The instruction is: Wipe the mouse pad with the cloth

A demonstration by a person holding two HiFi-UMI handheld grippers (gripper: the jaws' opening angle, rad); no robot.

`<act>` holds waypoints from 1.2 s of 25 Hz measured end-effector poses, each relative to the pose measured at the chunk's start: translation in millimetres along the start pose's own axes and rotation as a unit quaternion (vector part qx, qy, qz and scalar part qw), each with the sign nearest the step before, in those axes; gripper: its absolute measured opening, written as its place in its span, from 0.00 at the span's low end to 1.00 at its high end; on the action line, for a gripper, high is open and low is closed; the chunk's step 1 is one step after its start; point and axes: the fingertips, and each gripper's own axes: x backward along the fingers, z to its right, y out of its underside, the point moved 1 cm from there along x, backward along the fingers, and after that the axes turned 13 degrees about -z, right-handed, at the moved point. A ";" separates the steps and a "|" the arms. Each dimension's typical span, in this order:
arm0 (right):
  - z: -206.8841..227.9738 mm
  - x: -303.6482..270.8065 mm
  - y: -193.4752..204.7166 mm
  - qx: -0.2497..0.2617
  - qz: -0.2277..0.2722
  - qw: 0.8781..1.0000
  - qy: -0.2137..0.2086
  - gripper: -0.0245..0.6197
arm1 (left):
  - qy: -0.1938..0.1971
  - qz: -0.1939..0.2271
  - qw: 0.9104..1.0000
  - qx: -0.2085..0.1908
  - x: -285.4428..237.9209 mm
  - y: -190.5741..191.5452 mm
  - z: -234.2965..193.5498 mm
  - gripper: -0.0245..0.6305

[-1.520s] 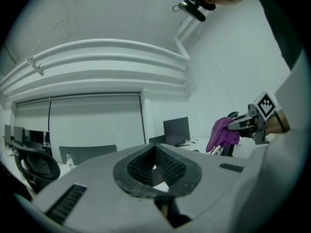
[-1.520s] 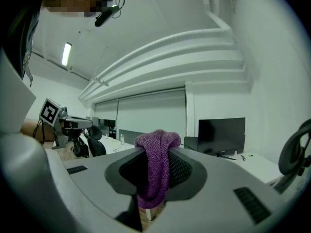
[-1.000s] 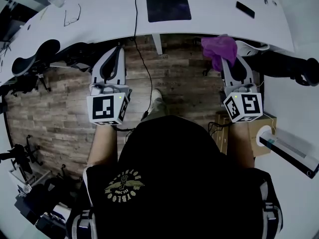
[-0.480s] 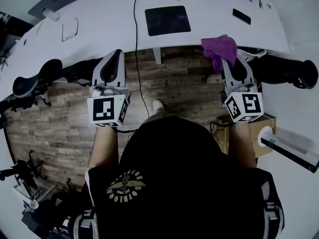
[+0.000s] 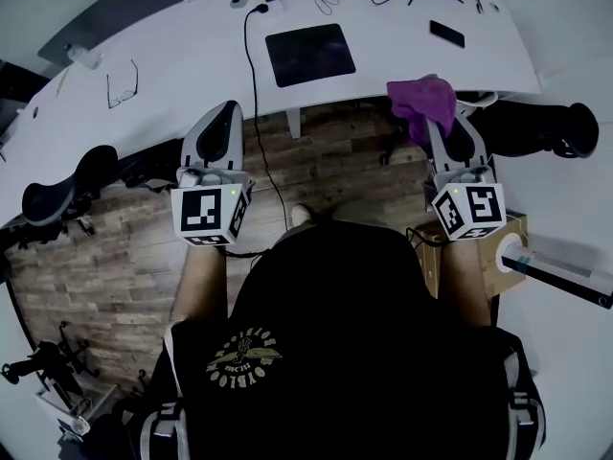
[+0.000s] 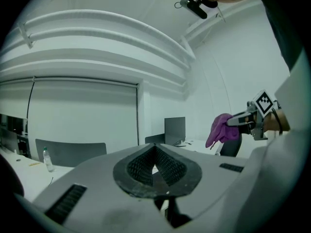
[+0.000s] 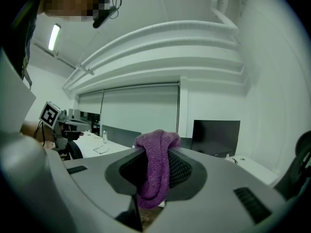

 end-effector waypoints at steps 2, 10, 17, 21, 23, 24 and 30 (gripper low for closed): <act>4.0 -1.0 0.7 -0.001 -0.004 1.000 0.004 0.17 | -0.002 0.005 1.000 0.003 -3.9 -1.0 -3.2 0.04; 18.2 -21.2 -1.1 -0.007 -0.008 1.000 0.000 0.18 | -0.007 0.000 1.000 0.008 -11.4 0.4 -8.1 0.04; 20.4 -44.5 -3.5 -0.006 -0.009 1.000 -0.022 0.17 | -0.014 -0.024 0.999 0.023 -30.3 10.6 -9.4 0.04; 29.8 -59.2 -1.6 -0.008 -0.016 0.999 -0.030 0.18 | -0.009 -0.025 0.999 0.021 -48.1 1.9 -5.8 0.04; 34.8 -66.4 -0.9 -0.010 -0.019 0.999 -0.031 0.18 | -0.009 -0.028 0.999 0.021 -55.4 0.7 -6.5 0.04; 36.6 -69.7 -0.9 -0.012 -0.020 0.999 -0.031 0.18 | -0.010 -0.028 0.999 0.022 -58.2 0.6 -7.7 0.04; 48.9 -89.0 -0.4 -0.007 -0.032 0.999 -0.037 0.18 | -0.030 0.004 0.998 0.060 -71.0 -6.5 -19.3 0.04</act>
